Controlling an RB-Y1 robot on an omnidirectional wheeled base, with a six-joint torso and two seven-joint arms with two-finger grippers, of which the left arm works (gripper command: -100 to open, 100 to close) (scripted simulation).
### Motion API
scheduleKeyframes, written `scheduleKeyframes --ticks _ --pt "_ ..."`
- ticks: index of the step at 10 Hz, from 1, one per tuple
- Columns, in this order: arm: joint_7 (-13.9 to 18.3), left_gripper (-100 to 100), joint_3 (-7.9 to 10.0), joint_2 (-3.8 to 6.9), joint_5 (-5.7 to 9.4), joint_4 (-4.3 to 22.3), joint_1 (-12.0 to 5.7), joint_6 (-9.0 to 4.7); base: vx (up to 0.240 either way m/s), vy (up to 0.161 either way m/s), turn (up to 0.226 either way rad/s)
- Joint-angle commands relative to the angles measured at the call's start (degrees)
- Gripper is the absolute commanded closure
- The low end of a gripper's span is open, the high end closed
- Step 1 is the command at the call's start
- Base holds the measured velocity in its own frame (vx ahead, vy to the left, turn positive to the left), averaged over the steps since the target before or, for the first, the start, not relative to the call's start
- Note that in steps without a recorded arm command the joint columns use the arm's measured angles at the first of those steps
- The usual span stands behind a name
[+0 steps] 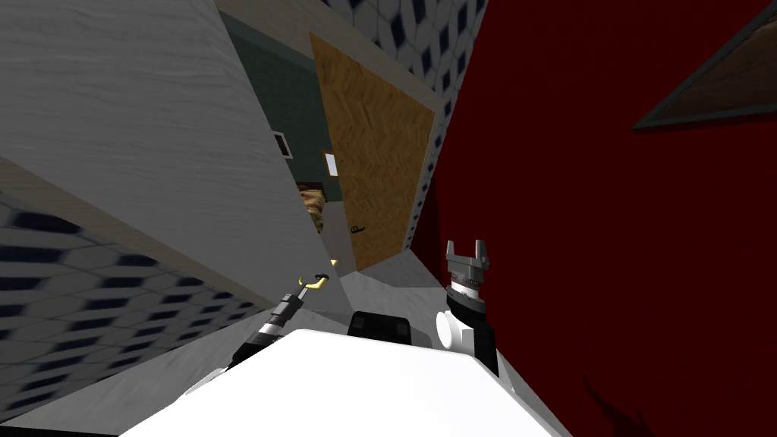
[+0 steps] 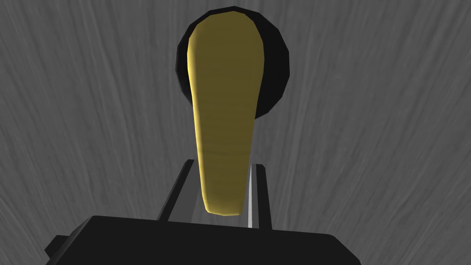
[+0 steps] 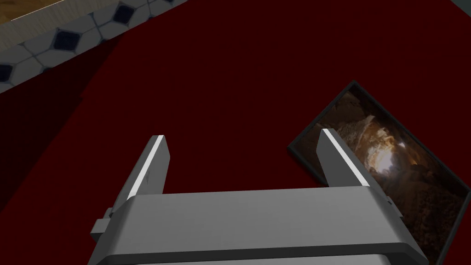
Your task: Pull the door open
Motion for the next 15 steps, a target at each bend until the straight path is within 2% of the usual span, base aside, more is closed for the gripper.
scheduleKeyframes --ticks 1,2,4,7,8,9,13,14,15 --pt "0.00 100 0.00 0.00 0.00 0.00 0.00 0.00 -0.118 0.052 -0.036" --pt "0.09 100 -0.44 -0.13 -0.15 1.03 -1.17 0.18 -0.145 0.044 -0.108" --pt "0.14 100 -0.67 -0.18 -0.20 1.58 -2.09 0.42 -0.176 0.035 -0.113" --pt "0.31 100 -1.34 -0.32 -0.36 3.16 -4.73 1.08 -0.230 0.045 -0.129" --pt "0.33 100 -1.45 -0.34 -0.39 3.41 -5.13 1.19 -0.183 0.056 -0.090" --pt "0.44 100 -1.86 -0.43 -0.48 4.38 -6.76 1.60 -0.254 0.033 -0.168" --pt "0.64 100 -2.71 -0.60 -0.68 6.38 -10.09 2.43 -0.242 0.081 -0.134" --pt "0.64 100 -2.71 -0.60 -0.68 6.38 -10.09 2.43 -0.161 0.043 -0.054" --pt "0.63 100 -2.46 -0.43 -0.56 7.86 -10.75 1.86 -0.055 0.014 0.004"
